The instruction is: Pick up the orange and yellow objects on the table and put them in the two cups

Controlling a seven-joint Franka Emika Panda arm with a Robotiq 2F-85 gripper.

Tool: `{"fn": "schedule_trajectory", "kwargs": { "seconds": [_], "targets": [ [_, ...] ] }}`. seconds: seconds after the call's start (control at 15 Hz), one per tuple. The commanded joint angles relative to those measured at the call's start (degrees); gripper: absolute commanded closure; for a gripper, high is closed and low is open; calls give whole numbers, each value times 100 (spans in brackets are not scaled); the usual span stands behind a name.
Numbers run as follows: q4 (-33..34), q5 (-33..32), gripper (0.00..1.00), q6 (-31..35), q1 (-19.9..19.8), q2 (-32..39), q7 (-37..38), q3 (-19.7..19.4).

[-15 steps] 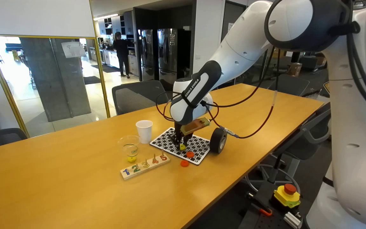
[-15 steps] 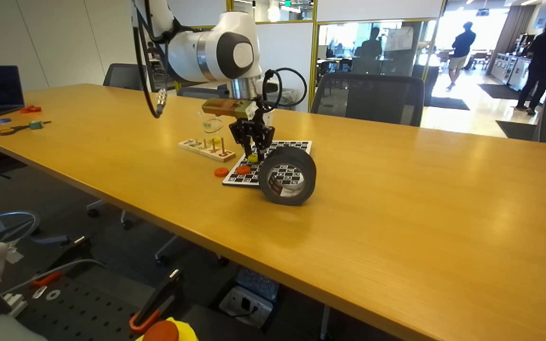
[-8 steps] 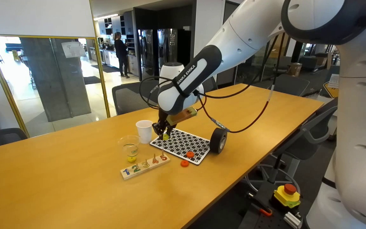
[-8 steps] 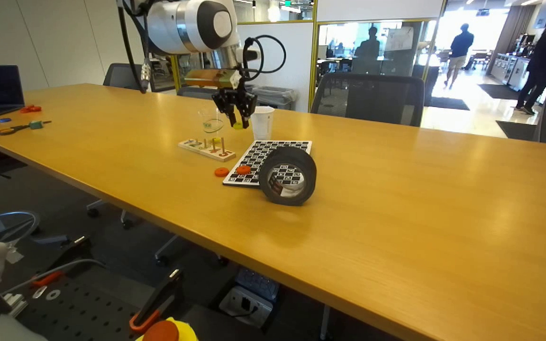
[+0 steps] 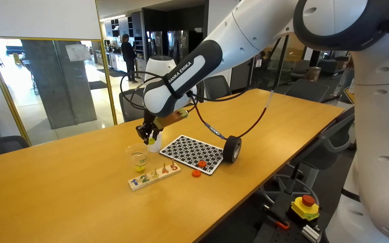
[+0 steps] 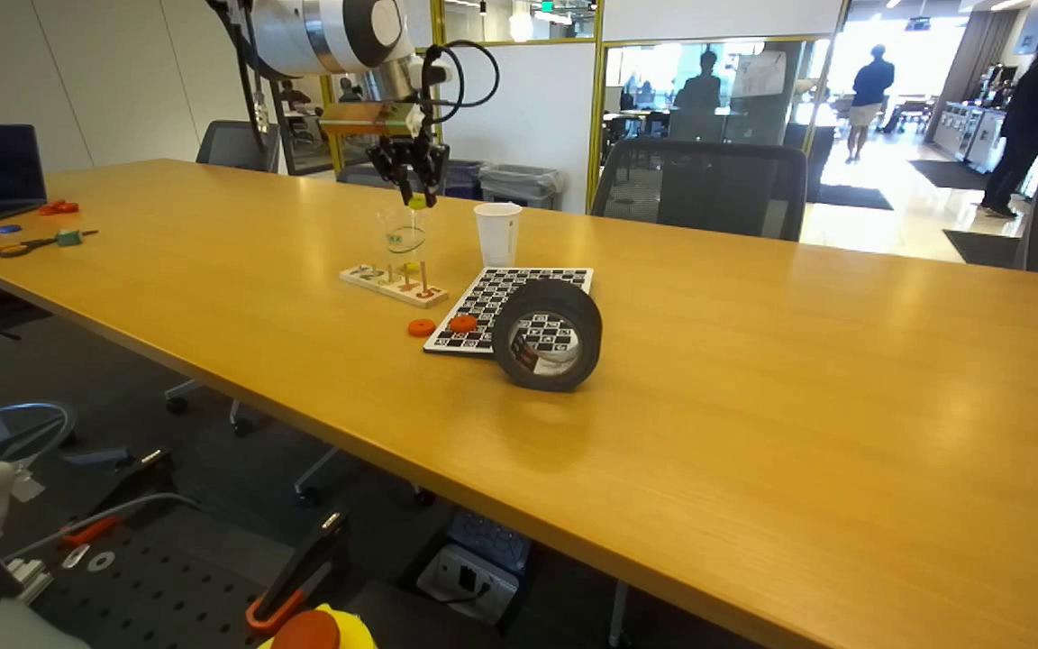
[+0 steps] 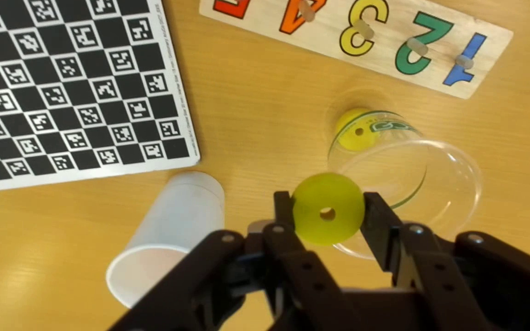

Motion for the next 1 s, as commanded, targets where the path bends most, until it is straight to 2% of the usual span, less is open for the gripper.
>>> {"fn": "schedule_trajectory", "kwargs": {
  "seconds": [0.0, 0.87, 0.93],
  "targets": [
    [549, 19, 83, -184, 18, 310, -206, 110],
    [1184, 262, 83, -697, -40, 802, -706, 349],
    [1213, 292, 78, -781, -45, 811, -708, 359]
  ]
}}
